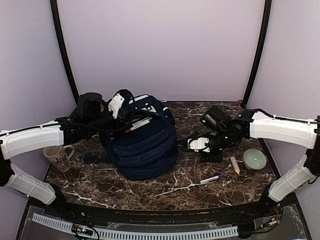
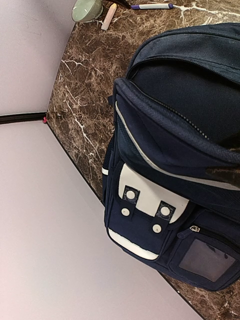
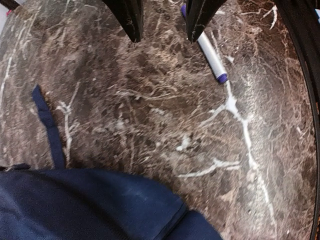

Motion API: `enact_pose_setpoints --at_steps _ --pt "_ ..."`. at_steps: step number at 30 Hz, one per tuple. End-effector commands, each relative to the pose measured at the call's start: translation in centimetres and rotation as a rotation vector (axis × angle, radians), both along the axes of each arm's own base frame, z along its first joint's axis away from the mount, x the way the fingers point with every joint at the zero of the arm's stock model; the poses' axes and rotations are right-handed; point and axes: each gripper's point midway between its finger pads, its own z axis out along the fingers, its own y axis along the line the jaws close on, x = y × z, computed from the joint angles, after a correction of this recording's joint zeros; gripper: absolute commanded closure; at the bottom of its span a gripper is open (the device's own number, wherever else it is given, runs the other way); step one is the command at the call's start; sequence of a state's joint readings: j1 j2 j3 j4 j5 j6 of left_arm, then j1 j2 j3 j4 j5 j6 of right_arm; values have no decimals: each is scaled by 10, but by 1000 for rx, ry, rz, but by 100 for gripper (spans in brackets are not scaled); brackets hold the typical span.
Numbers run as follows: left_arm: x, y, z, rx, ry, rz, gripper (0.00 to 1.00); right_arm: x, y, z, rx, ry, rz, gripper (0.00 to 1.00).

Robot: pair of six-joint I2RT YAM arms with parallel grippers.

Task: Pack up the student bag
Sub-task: Pick up the pen from the center of the board.

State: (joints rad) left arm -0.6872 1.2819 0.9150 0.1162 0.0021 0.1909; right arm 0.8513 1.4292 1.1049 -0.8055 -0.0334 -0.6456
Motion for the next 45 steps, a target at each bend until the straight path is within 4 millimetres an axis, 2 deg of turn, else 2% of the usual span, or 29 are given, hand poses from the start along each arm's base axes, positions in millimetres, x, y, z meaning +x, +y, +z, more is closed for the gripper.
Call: enact_pose_setpoints --at_steps 1,8,11,19,23,34,39,45 --pt "-1 4 58 -112 -144 6 100 -26 -25 -26 -61 140 -5 70" --pt "0 3 56 -110 -140 5 100 -28 -51 -68 -197 152 -35 68" --pt "0 4 57 -109 -145 8 100 -28 -55 -76 -219 150 -31 68" --pt "-1 4 56 -106 -142 6 100 -39 -64 -92 -276 188 28 67" --pt "-1 4 57 -108 -143 4 100 -36 -67 -101 -301 182 24 68" --pt "-1 4 57 -108 -143 5 100 -34 -68 -110 -322 193 3 82" --pt "-1 3 57 -110 -141 1 100 -36 -63 -117 -309 223 -8 77" --pt "-1 3 58 -111 -142 0 100 -35 -64 -123 -330 236 -27 91"
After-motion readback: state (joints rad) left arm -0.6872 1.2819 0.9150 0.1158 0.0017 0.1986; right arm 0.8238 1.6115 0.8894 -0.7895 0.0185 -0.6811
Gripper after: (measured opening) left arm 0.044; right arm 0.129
